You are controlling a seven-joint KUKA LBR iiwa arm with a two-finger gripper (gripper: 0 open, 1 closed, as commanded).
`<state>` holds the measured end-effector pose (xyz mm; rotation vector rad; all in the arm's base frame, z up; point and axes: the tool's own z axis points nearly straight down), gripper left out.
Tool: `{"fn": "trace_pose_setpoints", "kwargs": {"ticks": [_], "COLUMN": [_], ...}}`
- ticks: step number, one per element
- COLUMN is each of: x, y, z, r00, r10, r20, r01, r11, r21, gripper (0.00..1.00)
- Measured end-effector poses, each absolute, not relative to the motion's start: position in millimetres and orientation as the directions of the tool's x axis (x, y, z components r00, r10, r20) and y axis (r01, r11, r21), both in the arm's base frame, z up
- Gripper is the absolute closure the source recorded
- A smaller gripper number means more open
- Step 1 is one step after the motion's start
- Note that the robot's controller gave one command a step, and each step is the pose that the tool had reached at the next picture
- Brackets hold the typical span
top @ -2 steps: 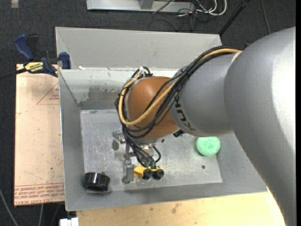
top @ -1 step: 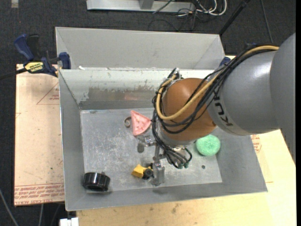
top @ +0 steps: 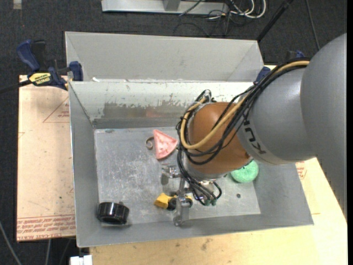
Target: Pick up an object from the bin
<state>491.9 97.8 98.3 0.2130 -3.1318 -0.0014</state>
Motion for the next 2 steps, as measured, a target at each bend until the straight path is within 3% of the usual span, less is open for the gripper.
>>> {"fn": "trace_pose_setpoints", "kwargs": {"ticks": [1,2], "x": [499.7,487.6], "y": [76,81], "z": [69,70], "r00": [-0.992,-0.994], "r10": [-0.129,-0.112], "r20": [-0.005,-0.001], "r01": [-0.129,-0.112], "r11": [0.992,0.994], "r21": [0.001,0.002], "gripper": [0.0,1.0]}}
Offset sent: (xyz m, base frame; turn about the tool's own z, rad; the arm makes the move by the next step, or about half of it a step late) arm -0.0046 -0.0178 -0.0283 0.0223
